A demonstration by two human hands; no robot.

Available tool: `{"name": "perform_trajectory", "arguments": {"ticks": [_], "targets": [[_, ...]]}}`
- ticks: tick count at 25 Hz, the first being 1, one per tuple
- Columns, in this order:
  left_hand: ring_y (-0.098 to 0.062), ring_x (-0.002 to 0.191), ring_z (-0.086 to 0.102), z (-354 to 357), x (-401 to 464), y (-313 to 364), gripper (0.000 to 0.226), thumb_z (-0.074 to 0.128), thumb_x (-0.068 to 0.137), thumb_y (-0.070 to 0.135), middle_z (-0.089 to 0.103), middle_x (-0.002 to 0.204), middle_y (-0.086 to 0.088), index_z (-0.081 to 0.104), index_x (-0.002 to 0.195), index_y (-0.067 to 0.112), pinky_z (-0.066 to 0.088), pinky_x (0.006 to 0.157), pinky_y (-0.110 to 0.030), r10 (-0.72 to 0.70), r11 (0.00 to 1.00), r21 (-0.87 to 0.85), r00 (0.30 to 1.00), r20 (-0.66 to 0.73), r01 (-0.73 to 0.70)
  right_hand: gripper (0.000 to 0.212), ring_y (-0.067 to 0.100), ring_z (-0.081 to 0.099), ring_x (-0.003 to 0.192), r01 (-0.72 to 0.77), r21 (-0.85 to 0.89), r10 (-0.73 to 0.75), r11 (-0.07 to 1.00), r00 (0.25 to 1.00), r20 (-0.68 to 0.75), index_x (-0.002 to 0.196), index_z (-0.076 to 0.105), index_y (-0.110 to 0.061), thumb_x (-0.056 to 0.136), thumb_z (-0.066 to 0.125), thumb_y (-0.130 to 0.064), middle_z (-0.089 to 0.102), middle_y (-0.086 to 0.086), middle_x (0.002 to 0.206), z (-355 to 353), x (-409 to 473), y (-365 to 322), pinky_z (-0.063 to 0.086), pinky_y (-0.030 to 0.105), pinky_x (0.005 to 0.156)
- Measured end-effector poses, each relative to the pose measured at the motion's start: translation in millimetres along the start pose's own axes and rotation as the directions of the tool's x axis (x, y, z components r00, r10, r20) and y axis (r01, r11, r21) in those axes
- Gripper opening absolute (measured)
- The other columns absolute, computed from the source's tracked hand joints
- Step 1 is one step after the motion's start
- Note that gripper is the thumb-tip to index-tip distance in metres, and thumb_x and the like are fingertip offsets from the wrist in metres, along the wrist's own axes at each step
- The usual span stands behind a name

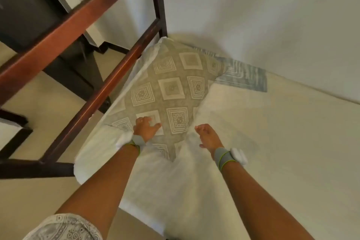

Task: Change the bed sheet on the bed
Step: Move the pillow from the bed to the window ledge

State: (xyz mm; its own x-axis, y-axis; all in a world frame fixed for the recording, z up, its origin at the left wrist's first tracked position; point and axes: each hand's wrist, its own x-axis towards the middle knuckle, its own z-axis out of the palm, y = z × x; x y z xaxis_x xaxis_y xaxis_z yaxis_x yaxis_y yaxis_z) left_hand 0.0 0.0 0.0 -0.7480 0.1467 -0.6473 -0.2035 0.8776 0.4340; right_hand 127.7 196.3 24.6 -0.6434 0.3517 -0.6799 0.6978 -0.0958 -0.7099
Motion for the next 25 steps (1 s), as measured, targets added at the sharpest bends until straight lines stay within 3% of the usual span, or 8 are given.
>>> {"name": "perform_trajectory", "arguments": {"ticks": [3,5,8,10,13,18,21,25], "targets": [[-0.034,0.146,-0.011,15.9,44.5,-13.7,0.100,0.067,0.081,0.049,-0.017,0.159,-0.003,-0.001,0.151,0.028,0.005,0.113,-0.061,0.178,0.751,0.639,0.983,0.046,-0.166,0.013,0.023,0.056,0.094,-0.082,-0.026,0.082,0.996,0.996,0.023,0.102,0.063,-0.021,0.092,0.057,-0.025,0.058,0.008,0.112,36.0,43.5,20.8,0.051,0.041,0.087],[-0.034,0.146,-0.012,30.1,71.3,-23.3,0.109,0.071,0.080,0.036,-0.021,0.158,0.001,-0.013,0.150,0.032,0.004,0.109,-0.068,0.264,0.635,0.730,0.959,0.104,-0.254,0.016,0.022,0.055,0.107,-0.128,-0.040,0.130,0.991,0.990,0.061,0.106,0.063,-0.027,0.091,0.058,-0.026,0.055,0.003,0.117,50.8,63.7,36.3,0.048,0.043,0.099],[-0.045,0.130,0.040,41.3,98.9,-33.5,0.091,0.081,0.066,0.015,0.034,0.151,-0.013,0.036,0.145,0.020,0.032,0.101,-0.068,0.543,0.453,0.839,0.840,0.008,-0.300,0.017,0.025,0.054,0.111,-0.169,-0.035,0.171,0.985,0.983,0.067,0.106,0.059,-0.029,0.090,0.059,-0.028,0.054,0.003,0.121,54.5,86.9,38.9,0.046,0.040,0.099],[-0.036,0.091,0.062,39.6,108.8,-33.3,0.056,0.087,0.054,0.014,0.065,0.108,-0.012,0.067,0.106,0.014,0.046,0.090,-0.059,0.714,0.282,0.899,0.699,0.036,-0.334,0.019,0.027,0.057,0.102,-0.169,-0.027,0.171,0.985,0.981,0.089,0.106,0.050,-0.019,0.091,0.059,-0.027,0.054,0.007,0.118,57.1,97.0,36.8,0.047,0.036,0.088],[-0.025,0.070,0.061,20.8,100.7,-12.8,0.031,0.079,0.054,0.005,0.059,0.074,0.000,0.061,0.076,0.019,0.042,0.095,-0.049,0.820,0.324,0.783,0.570,0.048,-0.532,0.039,0.019,0.058,0.088,-0.176,0.117,0.168,0.977,0.983,0.074,0.112,0.033,-0.021,0.091,0.056,-0.045,0.062,0.011,0.111,55.2,92.3,21.8,0.046,0.029,0.075],[-0.022,0.073,0.058,37.2,4.0,13.3,0.011,0.053,0.072,0.033,0.053,0.073,0.003,0.049,0.075,0.022,0.033,0.086,-0.031,0.882,0.353,0.336,0.430,0.191,-0.873,0.071,0.020,0.048,0.112,-0.046,0.212,0.108,0.976,0.950,-0.292,0.131,0.029,-0.029,0.078,0.060,-0.064,0.040,0.000,0.124,21.3,75.2,15.9,0.041,0.041,0.103],[-0.016,0.100,0.058,46.8,1.9,12.0,0.039,0.045,0.085,0.062,0.061,0.100,0.007,0.060,0.094,0.027,0.031,0.103,-0.040,0.770,0.472,0.203,0.513,0.379,-0.858,0.085,0.022,0.053,0.111,-0.130,0.147,0.164,0.981,0.954,-0.250,0.139,0.021,-0.027,0.076,0.067,-0.060,0.047,0.000,0.131,-1.0,74.0,36.1,0.044,0.040,0.101],[-0.032,0.129,0.043,29.7,84.9,-5.1,0.085,0.054,0.074,0.074,0.044,0.141,-0.014,0.048,0.133,0.014,0.038,0.105,-0.045,0.327,0.945,0.111,0.911,-0.250,-0.309,0.101,0.033,0.044,0.129,-0.258,-0.039,0.240,0.965,0.937,-0.254,0.146,0.017,-0.023,0.070,0.071,-0.062,0.039,0.016,0.146,-14.9,95.6,64.8,0.038,0.046,0.109]]}}
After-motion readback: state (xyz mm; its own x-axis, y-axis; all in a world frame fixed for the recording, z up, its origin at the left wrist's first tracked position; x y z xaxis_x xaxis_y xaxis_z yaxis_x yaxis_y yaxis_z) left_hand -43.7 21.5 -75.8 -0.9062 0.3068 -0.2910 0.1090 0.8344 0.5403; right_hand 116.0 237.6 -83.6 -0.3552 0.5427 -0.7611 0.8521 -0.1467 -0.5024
